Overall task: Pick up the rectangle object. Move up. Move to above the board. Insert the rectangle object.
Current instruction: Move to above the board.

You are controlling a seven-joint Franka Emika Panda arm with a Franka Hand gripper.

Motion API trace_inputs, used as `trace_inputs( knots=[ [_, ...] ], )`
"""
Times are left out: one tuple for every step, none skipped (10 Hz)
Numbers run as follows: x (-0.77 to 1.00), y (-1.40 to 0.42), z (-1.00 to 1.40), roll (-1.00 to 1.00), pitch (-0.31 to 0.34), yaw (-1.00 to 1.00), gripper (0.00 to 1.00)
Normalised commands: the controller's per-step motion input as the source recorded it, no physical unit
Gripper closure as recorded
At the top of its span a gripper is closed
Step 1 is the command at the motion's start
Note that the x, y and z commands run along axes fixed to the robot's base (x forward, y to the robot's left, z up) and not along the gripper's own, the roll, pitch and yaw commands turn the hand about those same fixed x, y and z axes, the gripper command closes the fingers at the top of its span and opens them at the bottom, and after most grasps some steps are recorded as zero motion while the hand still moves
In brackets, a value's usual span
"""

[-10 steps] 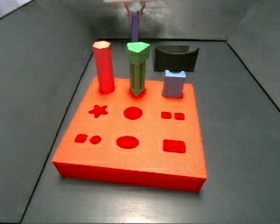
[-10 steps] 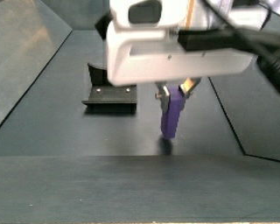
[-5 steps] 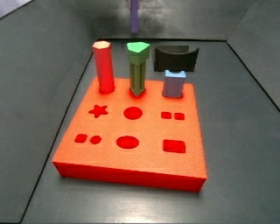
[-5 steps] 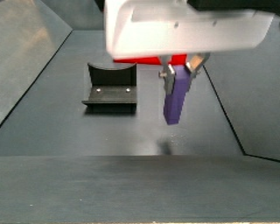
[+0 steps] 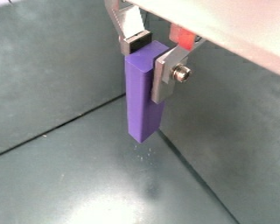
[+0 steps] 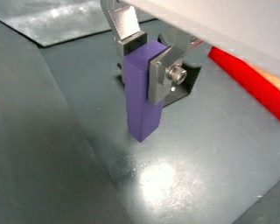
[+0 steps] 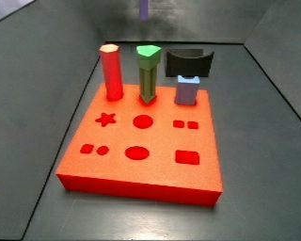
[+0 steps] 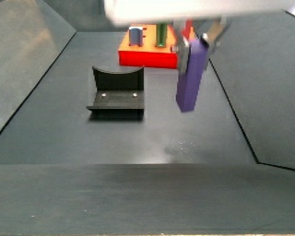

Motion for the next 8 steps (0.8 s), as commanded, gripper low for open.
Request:
trace_inputs(
  knots=[
    [0.0,0.01,0.81,0.03,0.108,0.02,1.0],
    [0.01,0.01,0.71,0.04,0.107,0.02,1.0],
    [0.01,0.01,0.51,0.03,0.109,0.02,1.0],
    [0.01,0.01,0.31,0.04,0.109,0.01,1.0],
    [0.05,-1.0,0.21,0.27,0.182,-1.0,1.0],
    [0.05,-1.0,0.19,0.28,0.164,-1.0,1.0],
    [0.04,-1.0,0.19,0.25,0.099,-0.72,1.0],
    [0.03,-1.0,0.2,0.09,0.017,-0.36,1.0]
  ],
)
